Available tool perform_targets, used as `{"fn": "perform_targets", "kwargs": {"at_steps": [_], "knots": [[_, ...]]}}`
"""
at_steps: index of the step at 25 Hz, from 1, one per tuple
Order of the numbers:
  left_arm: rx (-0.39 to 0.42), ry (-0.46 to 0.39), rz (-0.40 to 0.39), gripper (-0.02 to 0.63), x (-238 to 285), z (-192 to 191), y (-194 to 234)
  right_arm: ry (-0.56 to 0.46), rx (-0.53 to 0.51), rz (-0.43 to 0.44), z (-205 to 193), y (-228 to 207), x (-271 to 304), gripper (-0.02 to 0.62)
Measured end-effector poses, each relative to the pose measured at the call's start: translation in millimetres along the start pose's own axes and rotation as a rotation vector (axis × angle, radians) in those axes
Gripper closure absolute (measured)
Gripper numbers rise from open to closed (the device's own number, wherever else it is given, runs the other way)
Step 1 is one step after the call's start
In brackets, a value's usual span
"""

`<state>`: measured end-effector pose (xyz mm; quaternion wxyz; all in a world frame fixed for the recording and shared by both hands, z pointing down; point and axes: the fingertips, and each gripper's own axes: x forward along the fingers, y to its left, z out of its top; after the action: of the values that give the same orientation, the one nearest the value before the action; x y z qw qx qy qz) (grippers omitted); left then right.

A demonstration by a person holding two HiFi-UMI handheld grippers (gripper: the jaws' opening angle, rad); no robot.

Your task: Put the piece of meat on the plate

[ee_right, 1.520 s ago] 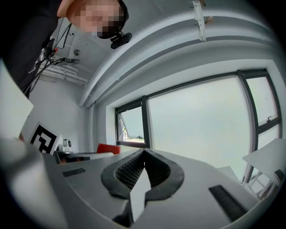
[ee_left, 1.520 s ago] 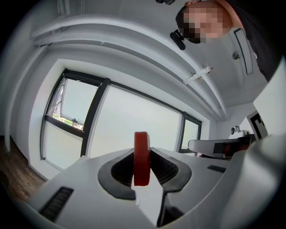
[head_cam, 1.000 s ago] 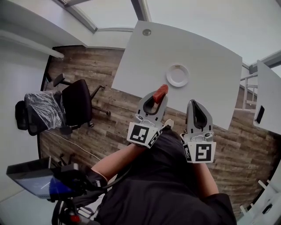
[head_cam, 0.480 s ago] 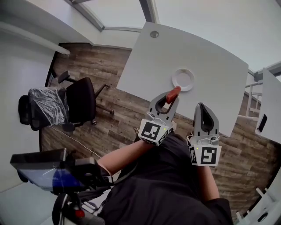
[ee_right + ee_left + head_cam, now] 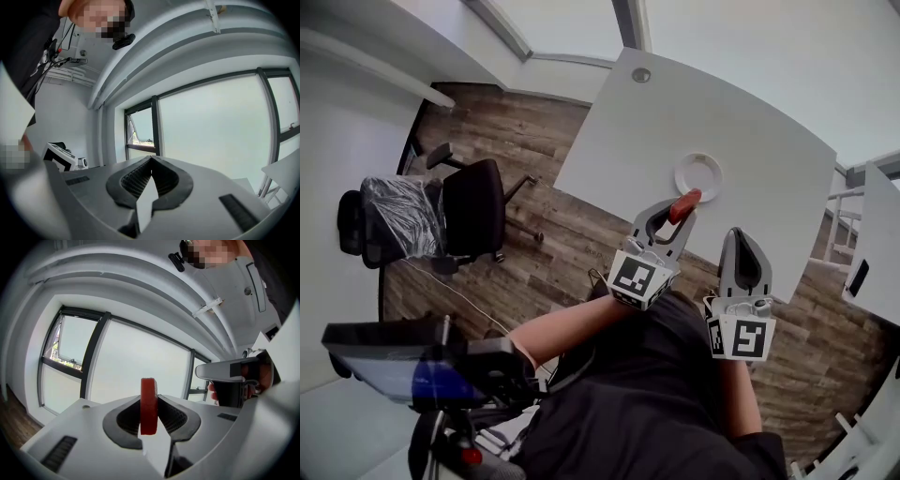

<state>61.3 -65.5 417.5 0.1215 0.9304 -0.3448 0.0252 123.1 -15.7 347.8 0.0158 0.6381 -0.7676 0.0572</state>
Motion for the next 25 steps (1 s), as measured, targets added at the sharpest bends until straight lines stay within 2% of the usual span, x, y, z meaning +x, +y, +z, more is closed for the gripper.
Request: {"fn": "perform_targets", "kwargs": {"at_steps": [12, 19, 25], "knots": [[-0.005, 0.025, 0.031, 0.509, -1.5, -13.3, 12.6, 0.006, 0.008, 0.001, -5.8, 2.6, 2.4, 0.589], [-0.031, 0.019, 0.024, 0.509, -0.5, -13.2, 10.7, 0.005, 0.003, 0.013, -4.9, 5.3, 6.8, 0.589], [-0.063, 0.034, 0.05, 0.509, 0.2, -22.0, 18.3, 0.007, -0.001, 0.031, -5.8, 8.3, 11.2, 0.589]]}}
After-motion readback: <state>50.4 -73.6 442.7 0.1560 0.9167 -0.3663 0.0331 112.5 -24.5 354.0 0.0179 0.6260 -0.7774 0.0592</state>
